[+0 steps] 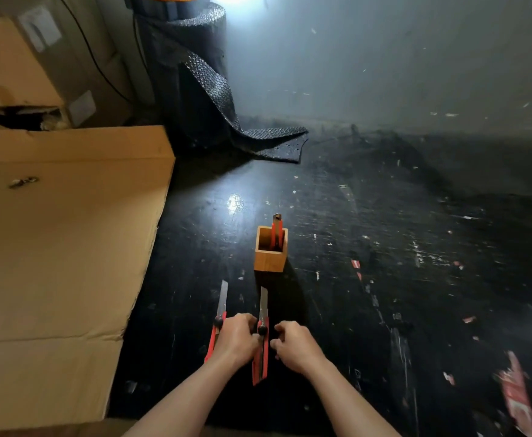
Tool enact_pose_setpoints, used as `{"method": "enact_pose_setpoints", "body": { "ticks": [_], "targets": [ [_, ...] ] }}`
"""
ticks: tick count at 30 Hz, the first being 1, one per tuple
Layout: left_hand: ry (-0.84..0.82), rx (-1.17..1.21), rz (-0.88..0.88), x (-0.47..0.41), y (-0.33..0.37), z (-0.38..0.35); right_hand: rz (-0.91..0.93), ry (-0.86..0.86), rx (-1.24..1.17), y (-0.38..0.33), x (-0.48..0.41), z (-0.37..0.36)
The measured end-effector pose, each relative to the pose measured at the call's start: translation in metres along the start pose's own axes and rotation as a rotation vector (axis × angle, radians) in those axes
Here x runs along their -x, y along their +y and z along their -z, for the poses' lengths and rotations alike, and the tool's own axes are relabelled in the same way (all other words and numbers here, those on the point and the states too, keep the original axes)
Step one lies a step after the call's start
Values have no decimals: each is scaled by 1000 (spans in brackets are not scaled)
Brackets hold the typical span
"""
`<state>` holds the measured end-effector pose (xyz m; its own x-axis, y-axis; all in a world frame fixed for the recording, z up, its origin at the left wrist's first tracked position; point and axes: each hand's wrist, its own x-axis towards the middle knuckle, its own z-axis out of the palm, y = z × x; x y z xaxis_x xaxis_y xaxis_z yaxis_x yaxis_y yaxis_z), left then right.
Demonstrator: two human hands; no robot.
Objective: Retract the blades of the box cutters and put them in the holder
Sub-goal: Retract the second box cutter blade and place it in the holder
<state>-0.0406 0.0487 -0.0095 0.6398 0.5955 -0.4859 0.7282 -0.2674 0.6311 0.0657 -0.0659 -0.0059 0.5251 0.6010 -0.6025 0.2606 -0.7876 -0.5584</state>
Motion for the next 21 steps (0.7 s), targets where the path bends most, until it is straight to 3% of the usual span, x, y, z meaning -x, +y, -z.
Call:
{"method": "enact_pose_setpoints", "body": {
  "ticks": [3,12,21],
  "targets": [
    [-14,44,11,6,-8,-12,0,-45,-71,1,9,-20],
    [81,350,38,19,-5,-15,-11,159,-400,-1,29,-34],
    [-63,742,-72,22,32,46,251,187,-527,-32,30,29]
  ]
}}
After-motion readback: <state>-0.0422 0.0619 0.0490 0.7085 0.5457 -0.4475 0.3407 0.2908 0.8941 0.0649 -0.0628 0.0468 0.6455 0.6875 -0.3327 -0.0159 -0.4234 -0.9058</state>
